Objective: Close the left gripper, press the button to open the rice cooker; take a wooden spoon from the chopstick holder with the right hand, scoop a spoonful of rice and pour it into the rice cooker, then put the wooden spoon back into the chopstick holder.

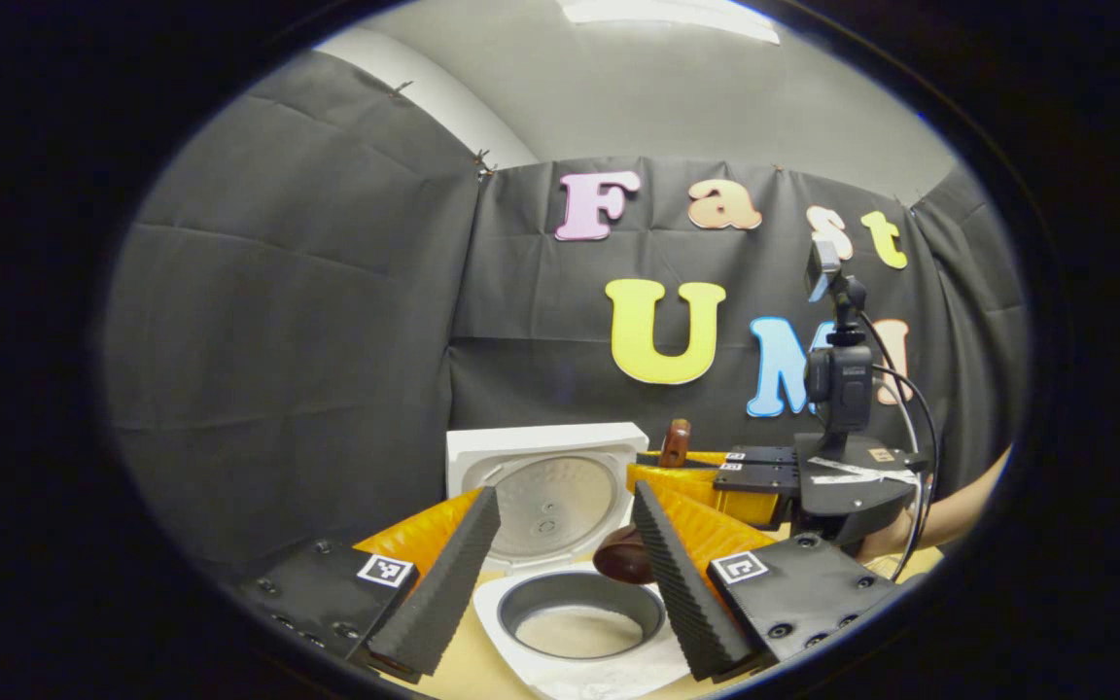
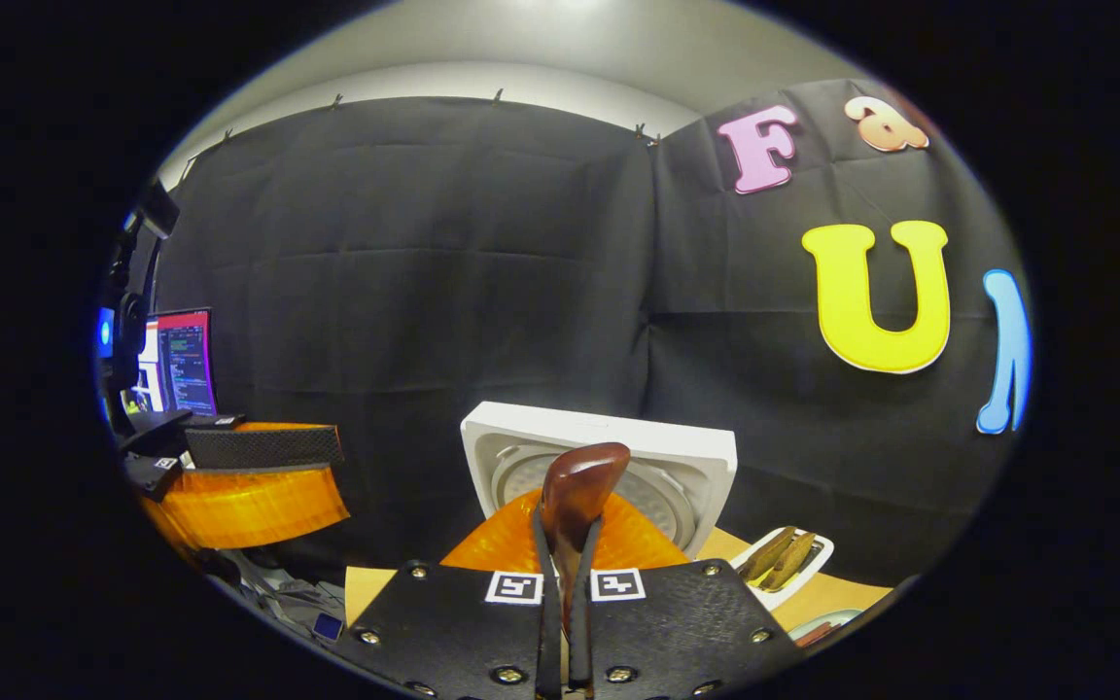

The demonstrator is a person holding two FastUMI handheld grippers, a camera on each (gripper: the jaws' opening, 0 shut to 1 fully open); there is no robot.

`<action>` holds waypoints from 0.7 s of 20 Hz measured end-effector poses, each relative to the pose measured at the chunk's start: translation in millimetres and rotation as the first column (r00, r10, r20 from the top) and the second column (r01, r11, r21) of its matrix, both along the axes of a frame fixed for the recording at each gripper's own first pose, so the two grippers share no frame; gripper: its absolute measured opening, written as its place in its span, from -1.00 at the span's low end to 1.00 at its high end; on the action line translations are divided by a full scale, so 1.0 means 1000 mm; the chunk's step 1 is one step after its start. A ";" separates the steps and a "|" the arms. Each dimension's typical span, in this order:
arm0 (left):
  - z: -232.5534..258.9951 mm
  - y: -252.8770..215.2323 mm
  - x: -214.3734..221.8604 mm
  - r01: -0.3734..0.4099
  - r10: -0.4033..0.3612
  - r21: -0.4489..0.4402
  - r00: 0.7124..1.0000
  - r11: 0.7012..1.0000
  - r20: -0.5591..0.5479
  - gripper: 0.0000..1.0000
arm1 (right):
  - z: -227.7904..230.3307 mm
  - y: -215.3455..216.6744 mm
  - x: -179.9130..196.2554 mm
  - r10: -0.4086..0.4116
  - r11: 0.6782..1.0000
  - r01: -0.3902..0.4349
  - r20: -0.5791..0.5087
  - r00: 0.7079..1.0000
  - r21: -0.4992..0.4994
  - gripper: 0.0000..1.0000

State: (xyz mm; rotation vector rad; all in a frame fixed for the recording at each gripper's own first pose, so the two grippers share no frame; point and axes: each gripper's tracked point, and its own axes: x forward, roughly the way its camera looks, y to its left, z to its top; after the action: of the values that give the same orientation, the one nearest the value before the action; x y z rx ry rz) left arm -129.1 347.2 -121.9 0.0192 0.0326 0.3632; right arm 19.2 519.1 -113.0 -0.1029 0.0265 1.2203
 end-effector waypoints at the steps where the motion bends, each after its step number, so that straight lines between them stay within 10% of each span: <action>1: -0.002 0.000 0.000 0.004 -0.004 0.003 1.000 1.000 0.002 0.93 | 0.001 -0.004 0.004 -0.011 1.000 0.012 -0.035 0.999 0.019 -0.92; 14: 0.009 -0.047 0.035 0.082 -0.082 0.008 0.997 0.997 0.007 0.94 | 0.040 -0.104 0.040 -0.091 0.951 0.216 -0.468 0.879 0.220 -0.93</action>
State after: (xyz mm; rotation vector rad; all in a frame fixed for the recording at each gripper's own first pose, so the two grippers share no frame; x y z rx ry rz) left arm -93.9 300.3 -113.1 0.0269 0.0236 0.2815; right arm 59.6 415.5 -72.9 0.4180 0.2736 1.0532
